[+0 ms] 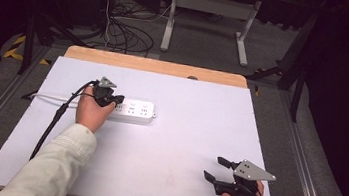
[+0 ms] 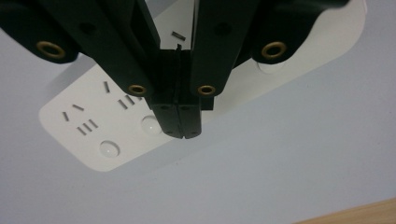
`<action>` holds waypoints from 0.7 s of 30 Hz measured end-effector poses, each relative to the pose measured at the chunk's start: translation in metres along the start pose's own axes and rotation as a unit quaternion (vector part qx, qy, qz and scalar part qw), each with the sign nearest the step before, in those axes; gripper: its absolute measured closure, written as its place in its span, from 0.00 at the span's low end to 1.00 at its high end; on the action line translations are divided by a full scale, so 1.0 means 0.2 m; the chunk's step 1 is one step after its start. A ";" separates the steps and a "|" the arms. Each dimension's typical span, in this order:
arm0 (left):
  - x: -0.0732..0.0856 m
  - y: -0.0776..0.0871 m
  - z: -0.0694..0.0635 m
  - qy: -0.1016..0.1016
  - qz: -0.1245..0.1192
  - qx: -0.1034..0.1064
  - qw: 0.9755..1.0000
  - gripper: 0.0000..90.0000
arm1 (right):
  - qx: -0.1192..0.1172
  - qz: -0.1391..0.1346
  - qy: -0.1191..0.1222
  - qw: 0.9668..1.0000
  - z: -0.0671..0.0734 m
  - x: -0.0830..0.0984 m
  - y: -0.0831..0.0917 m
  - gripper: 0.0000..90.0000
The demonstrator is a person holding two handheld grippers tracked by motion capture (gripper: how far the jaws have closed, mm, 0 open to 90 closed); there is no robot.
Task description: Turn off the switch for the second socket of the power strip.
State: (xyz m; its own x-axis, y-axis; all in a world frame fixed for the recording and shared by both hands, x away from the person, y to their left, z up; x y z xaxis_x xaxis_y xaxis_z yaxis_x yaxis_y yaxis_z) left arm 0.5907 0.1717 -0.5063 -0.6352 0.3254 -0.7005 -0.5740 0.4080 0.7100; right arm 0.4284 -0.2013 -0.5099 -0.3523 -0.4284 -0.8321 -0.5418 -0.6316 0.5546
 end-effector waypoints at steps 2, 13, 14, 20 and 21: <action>-0.01 0.02 -0.01 0.003 -0.006 0.009 1.000 1.00 | 0.000 0.001 0.000 1.000 0.00 0.00 0.00 0.34; -0.03 0.08 -0.03 -0.012 -0.011 0.013 1.000 1.00 | 0.000 0.002 -0.001 1.000 0.00 0.00 0.00 0.34; -0.03 0.09 -0.03 -0.014 -0.013 0.015 1.000 1.00 | 0.000 0.002 -0.001 1.000 0.00 0.00 0.00 0.34; -0.04 0.11 -0.02 -0.009 -0.019 0.015 1.000 0.95 | 0.001 0.001 0.000 1.000 0.00 0.00 0.00 0.34; -0.04 0.12 -0.03 -0.005 -0.020 0.020 1.000 0.93 | 0.001 0.001 0.000 1.000 0.00 0.00 0.00 0.34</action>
State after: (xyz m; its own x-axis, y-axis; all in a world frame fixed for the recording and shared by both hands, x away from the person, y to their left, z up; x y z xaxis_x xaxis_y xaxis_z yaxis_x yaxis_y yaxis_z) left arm 0.5798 0.1734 -0.4835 -0.6073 0.3170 -0.7285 -0.5770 0.4543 0.6787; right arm 0.4284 -0.2014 -0.5101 -0.3541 -0.4293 -0.8309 -0.5419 -0.6299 0.5564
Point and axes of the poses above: each handheld gripper's, and its own axes: y roughly backward along the jaws, x roughly out of its underside, z roughly to its left, the point moved 8 cm from there along -y, roughly forward along the jaws, and after that the axes turned 6 degrees about z, right-handed, at the moved point
